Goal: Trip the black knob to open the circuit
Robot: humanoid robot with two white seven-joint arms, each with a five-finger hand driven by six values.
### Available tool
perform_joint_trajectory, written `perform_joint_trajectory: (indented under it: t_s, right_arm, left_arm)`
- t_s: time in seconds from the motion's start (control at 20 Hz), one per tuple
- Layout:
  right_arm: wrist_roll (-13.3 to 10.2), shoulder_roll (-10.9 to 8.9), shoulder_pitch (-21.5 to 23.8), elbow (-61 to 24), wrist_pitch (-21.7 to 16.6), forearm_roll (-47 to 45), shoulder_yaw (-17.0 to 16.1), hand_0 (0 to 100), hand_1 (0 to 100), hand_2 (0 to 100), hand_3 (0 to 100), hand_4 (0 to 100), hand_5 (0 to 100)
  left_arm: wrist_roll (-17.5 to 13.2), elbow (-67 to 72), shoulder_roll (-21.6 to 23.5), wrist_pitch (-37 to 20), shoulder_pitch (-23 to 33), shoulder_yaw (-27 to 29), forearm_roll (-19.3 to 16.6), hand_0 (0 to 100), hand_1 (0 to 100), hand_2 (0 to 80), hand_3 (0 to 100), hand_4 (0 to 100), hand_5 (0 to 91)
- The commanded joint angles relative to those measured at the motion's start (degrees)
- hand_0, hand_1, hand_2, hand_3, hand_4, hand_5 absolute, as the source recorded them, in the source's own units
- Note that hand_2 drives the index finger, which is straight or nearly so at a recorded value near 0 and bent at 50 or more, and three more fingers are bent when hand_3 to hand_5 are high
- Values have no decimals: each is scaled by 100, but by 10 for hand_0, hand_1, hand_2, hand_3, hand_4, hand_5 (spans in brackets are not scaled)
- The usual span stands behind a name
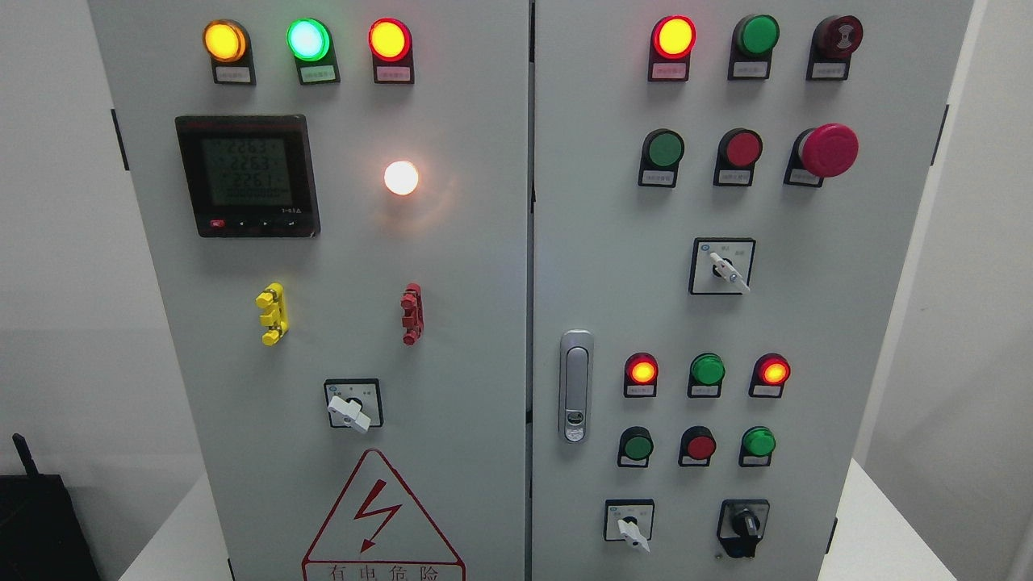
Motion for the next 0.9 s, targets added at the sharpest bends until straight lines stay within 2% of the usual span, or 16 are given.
perform_joint_trajectory:
  t_s: [0.0,0.45,0.65,0.85]
  right_arm:
    - [-51,-21,2,-459,103,-21,-21,702,858,0,951,829,649]
    - [-166,-12,-33,-1628,613,-47,-100,793,893,0,1000,906,797]
    - [-183,-4,-68,-2191,1052,-153,-187,824,891,0,1000,945,853]
    - [-183,-3,-121,-2665,1254,-162,-223,829,889,0,1000,964,868]
  left_arm:
    - [2,6,-3,7,-11,5,14,120,389,0,0,0,0]
    - [2,6,-3,7,-2,5,14,120,389,0,0,0,0]
    - [2,6,-3,-2,-3,5,14,120,389,0,0,0,0]
    - [2,6,-3,7,-11,5,14,120,389,0,0,0,0]
